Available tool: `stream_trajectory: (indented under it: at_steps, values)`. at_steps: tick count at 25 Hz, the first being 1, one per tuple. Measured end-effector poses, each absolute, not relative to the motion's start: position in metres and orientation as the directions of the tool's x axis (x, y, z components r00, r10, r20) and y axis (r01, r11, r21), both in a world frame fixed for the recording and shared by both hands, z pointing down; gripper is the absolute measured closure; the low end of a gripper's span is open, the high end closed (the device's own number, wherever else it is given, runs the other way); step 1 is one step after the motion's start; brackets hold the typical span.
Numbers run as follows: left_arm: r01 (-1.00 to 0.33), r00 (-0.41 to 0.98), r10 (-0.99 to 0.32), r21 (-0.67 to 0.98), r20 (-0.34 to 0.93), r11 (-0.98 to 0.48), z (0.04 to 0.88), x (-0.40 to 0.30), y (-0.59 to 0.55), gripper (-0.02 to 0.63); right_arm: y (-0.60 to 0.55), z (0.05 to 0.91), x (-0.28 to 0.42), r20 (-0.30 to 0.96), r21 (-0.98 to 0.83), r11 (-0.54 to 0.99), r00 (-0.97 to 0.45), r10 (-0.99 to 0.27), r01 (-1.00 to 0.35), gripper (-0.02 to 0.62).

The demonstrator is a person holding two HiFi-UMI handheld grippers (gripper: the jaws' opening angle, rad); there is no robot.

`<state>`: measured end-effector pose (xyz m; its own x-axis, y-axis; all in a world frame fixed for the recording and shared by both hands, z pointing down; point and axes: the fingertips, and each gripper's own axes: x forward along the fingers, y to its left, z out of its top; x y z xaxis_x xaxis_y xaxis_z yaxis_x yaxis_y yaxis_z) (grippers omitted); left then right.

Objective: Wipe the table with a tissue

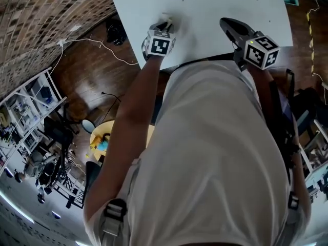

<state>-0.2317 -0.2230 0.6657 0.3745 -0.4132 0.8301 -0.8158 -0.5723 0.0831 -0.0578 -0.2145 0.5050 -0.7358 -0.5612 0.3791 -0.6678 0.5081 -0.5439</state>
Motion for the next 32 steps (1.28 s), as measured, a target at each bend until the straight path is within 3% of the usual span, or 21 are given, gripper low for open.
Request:
stream_trajectory:
  at_steps: [4,6,12,18,32]
  values:
    - [-0.942,0.089,-0.507,-0.093,0.857,-0.322,0.666,-0.32,-0.213,0.537,-0.204,0.496,-0.059,0.359,-0.542,0.508,-0.73,-0.581,-0.67,0.588]
    - [-0.962,0.016,-0.511,-0.126,0.859,-0.242,0.662,-0.354,-0.21,0.537,-0.199,0.495,-0.058,0.356,-0.537,0.505,-0.724,-0.591,-0.676,0.588]
    - [-0.986,0.142,-0.619,0.053,0.772,-0.16,0.633,-0.355,-0.216,0.537,-0.189,0.491,-0.053,0.357,-0.522,0.494,-0.704,-0.613,-0.695,0.588]
    - [-0.957,0.278,-0.622,0.157,0.732,-0.242,0.617,-0.306,-0.201,0.537,-0.185,0.482,-0.045,0.369,-0.483,0.48,-0.667,-0.647,-0.733,0.588]
    - [-0.959,0.284,-0.641,0.202,0.713,-0.201,0.6,-0.243,-0.208,0.535,-0.238,0.485,-0.031,0.353,-0.451,0.633,-0.777,-0.521,-0.63,0.588]
